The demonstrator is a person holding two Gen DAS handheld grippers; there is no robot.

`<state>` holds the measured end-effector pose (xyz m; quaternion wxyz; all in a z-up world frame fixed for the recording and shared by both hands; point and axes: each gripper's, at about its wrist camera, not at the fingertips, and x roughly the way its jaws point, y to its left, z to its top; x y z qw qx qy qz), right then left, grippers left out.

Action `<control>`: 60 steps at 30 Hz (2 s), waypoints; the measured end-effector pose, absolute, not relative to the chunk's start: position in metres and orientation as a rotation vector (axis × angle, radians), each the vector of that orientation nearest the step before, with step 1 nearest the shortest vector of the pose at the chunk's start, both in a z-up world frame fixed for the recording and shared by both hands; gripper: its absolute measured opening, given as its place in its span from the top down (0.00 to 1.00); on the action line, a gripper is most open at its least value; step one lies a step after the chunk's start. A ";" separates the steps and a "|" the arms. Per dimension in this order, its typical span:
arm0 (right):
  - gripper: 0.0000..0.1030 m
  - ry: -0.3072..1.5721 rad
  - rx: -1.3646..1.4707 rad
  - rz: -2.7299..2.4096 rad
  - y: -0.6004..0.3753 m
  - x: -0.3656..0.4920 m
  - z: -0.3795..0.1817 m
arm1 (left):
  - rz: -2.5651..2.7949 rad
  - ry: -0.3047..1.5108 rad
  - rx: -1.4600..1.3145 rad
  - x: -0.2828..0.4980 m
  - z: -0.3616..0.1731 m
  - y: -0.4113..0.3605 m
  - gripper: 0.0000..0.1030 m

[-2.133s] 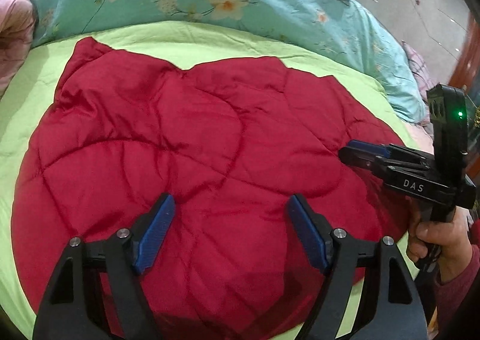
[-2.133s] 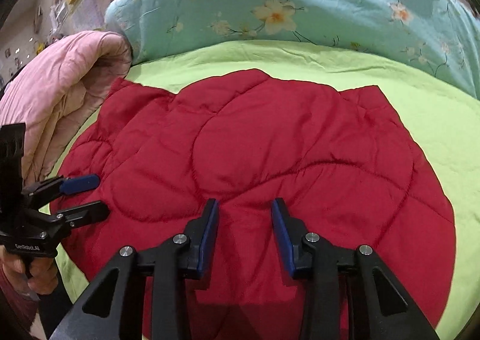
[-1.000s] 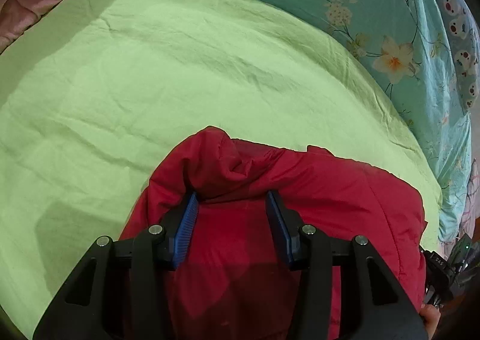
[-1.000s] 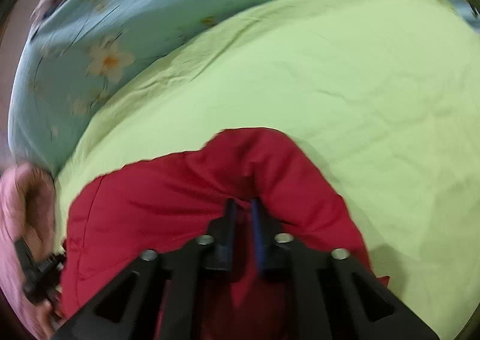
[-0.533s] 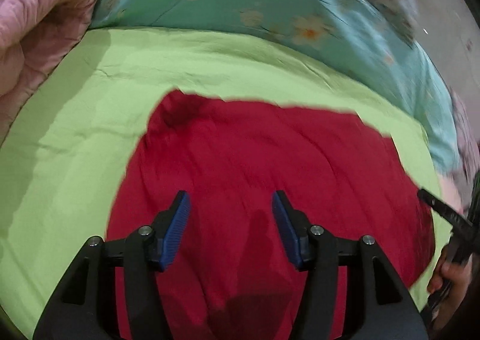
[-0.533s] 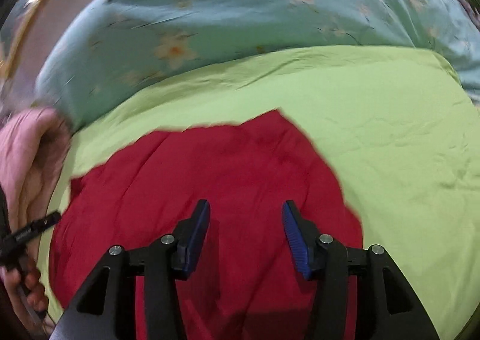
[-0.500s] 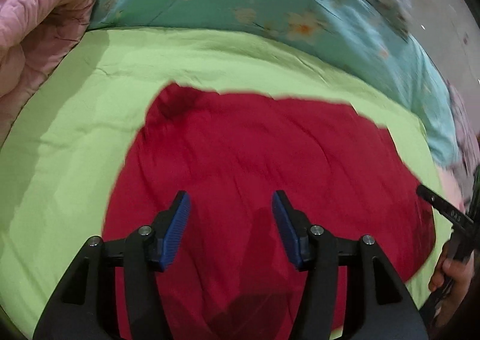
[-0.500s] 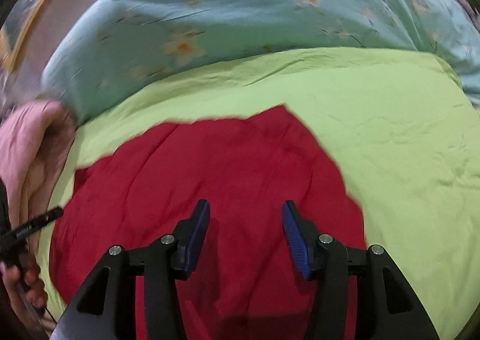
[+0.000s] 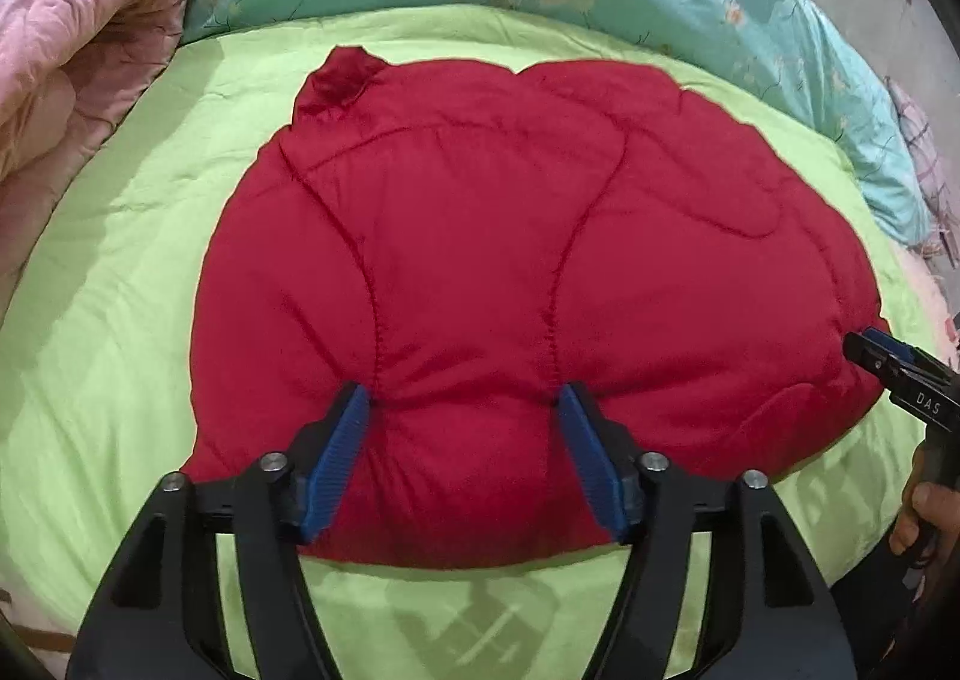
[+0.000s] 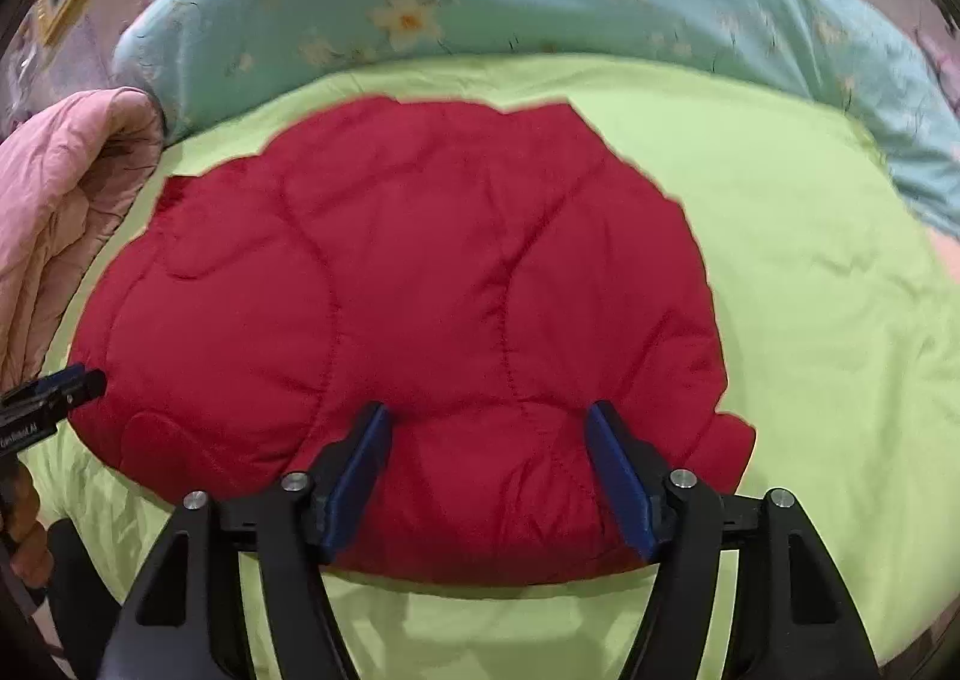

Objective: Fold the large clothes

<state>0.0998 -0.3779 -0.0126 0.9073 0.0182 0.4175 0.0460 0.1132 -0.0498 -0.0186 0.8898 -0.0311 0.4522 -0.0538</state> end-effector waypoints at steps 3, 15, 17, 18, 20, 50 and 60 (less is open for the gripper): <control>0.31 0.874 0.036 0.099 -0.379 0.109 -0.024 | -0.098 0.937 -0.040 0.118 -0.027 -0.052 0.28; 0.30 0.866 0.065 0.114 -0.383 0.099 -0.024 | -0.071 0.920 -0.029 0.106 -0.022 -0.051 0.24; 0.31 0.860 0.063 0.111 -0.384 0.096 -0.021 | -0.056 0.918 -0.019 0.101 -0.020 -0.051 0.22; 0.31 0.860 0.060 0.108 -0.384 0.093 -0.020 | -0.052 0.920 -0.013 0.099 -0.020 -0.051 0.22; 0.31 0.856 0.052 0.103 -0.383 0.090 -0.017 | -0.047 0.921 -0.009 0.095 -0.019 -0.051 0.22; 0.28 0.832 0.056 0.132 -0.364 0.043 0.002 | 0.008 0.918 -0.011 0.064 -0.006 -0.036 0.22; 0.28 0.791 0.028 0.183 -0.348 0.063 0.020 | 0.009 0.883 -0.087 0.076 0.009 -0.019 0.22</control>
